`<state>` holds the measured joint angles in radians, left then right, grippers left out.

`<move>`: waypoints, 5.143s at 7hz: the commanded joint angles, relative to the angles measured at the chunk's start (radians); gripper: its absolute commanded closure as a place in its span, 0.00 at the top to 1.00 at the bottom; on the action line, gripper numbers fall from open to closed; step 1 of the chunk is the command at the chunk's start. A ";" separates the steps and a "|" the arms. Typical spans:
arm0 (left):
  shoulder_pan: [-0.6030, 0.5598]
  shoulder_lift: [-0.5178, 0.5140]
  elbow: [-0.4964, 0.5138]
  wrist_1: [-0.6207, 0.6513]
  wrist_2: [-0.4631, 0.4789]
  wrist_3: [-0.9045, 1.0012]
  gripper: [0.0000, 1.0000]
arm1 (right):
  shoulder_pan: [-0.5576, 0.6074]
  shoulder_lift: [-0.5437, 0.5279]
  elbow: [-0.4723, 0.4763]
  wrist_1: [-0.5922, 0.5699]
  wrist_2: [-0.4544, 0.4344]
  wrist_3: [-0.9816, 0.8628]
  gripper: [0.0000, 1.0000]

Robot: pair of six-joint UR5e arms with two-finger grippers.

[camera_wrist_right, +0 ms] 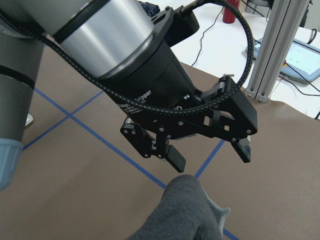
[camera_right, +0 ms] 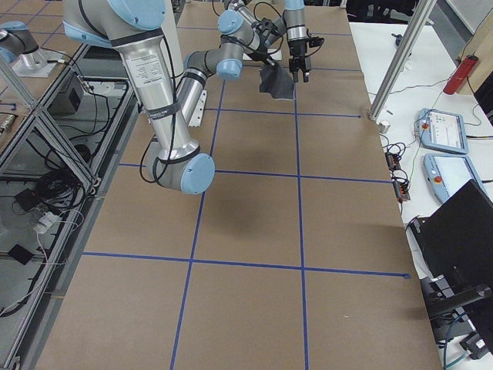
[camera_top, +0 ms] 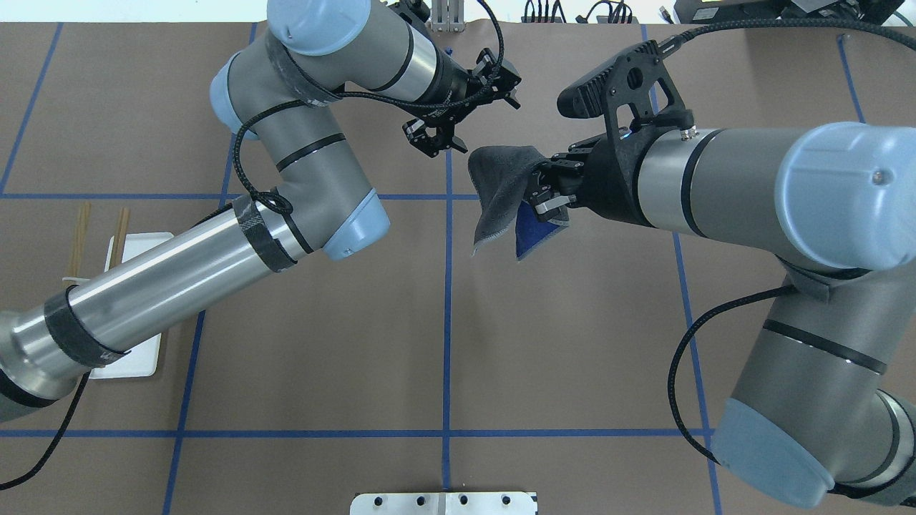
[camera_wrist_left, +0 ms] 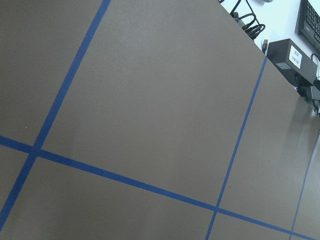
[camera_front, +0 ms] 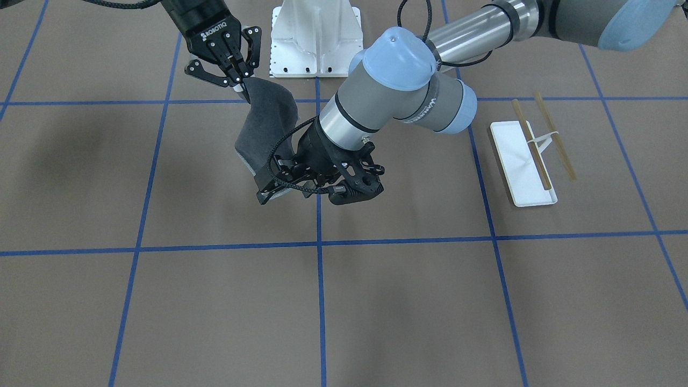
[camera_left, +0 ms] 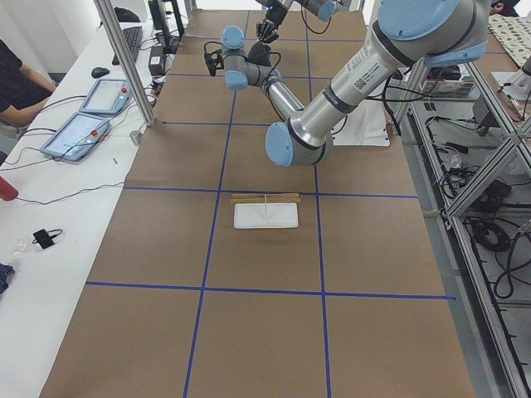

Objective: Hang towel on rack

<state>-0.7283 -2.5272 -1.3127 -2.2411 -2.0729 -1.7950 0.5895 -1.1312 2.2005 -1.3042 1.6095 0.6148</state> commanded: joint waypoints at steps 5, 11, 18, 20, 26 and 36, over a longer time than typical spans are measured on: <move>0.003 0.010 -0.020 0.005 -0.056 -0.006 0.92 | 0.001 0.001 -0.004 -0.001 -0.025 -0.001 0.00; 0.000 0.011 -0.022 0.012 -0.087 -0.009 0.23 | 0.000 -0.002 -0.007 -0.001 -0.025 -0.001 0.00; -0.182 0.081 -0.107 0.064 -0.315 0.003 0.00 | 0.036 -0.097 0.047 -0.015 0.039 0.227 1.00; -0.332 0.195 -0.184 0.064 -0.494 0.008 0.00 | 0.108 -0.218 0.073 -0.164 0.049 0.240 1.00; -0.499 0.542 -0.414 0.046 -0.664 0.183 0.00 | 0.696 -0.257 -0.255 -0.518 0.619 -0.344 1.00; -0.554 1.088 -0.476 -0.028 -0.647 0.712 0.00 | 0.823 -0.334 -0.449 -0.645 0.751 -0.650 1.00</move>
<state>-1.2888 -1.4803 -1.7906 -2.2471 -2.7201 -1.0833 1.4089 -1.4558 1.7514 -1.9496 2.3614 -0.0391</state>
